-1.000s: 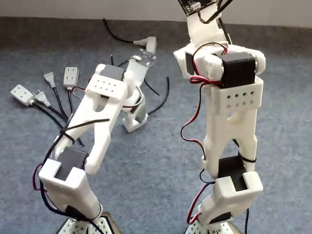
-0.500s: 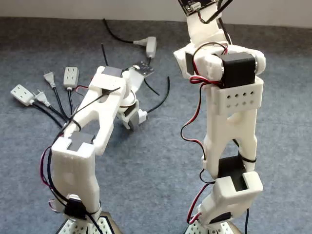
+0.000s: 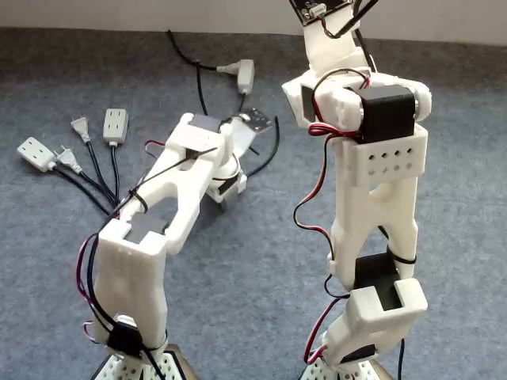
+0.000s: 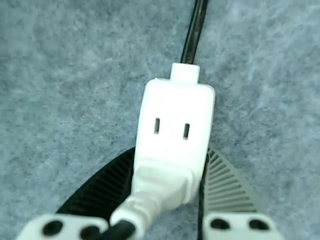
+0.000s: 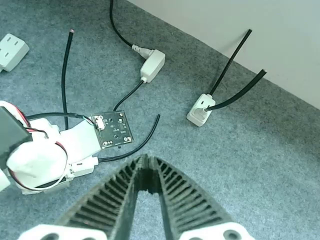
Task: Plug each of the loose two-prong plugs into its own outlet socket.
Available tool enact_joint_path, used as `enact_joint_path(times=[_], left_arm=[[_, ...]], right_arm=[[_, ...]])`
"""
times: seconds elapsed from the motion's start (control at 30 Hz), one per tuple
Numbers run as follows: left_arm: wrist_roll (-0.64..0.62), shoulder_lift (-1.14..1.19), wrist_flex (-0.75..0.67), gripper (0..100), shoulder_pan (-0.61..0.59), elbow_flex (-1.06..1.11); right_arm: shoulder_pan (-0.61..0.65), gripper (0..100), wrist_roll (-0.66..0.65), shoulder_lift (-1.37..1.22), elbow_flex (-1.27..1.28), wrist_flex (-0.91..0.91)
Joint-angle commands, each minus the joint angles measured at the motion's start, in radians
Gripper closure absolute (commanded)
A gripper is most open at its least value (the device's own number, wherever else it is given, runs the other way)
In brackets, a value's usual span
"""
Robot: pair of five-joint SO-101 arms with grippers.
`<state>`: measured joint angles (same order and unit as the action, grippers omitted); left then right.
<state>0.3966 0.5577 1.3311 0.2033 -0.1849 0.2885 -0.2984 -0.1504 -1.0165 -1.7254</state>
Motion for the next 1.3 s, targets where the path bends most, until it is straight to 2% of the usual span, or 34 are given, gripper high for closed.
enact_joint_path(times=[0.0, 0.2, 0.4, 0.53, 0.7, 0.8, 1.07, 1.13, 1.27], left_arm=[[-0.008, -0.012, -0.02, 99, 0.007, -0.09], [-0.193, -0.007, -0.078, 99, -0.048, -0.266], [-0.204, 0.025, -0.141, 99, -0.079, -0.44], [-0.236, 0.163, -0.094, 99, -0.091, -0.648], [-0.264, 0.39, 0.017, 99, -0.108, -1.018], [-0.264, 0.496, 0.029, 99, -0.114, -1.181], [-0.262, 0.648, -0.137, 99, -0.156, -1.222], [-0.258, 0.685, -0.16, 96, -0.157, -1.205], [-0.149, 0.731, -0.115, 75, -0.156, -1.205]], right_arm=[[-0.012, 99.2, -0.008, 0.016, -0.035, -0.036], [-0.012, 99.2, -0.008, 0.016, -0.035, -0.036], [-0.012, 99.2, -0.008, 0.016, -0.035, -0.036], [-0.012, 99.2, -0.009, 0.016, -0.035, -0.036], [-0.012, 99.2, -0.009, 0.015, -0.035, -0.036], [-0.012, 99.2, -0.009, 0.013, -0.035, -0.036], [-0.012, 99.2, -0.009, 0.012, -0.031, -0.036], [-0.012, 99.2, -0.009, 0.012, -0.031, -0.036], [-0.012, 99.2, -0.011, 0.012, -0.031, -0.036]])
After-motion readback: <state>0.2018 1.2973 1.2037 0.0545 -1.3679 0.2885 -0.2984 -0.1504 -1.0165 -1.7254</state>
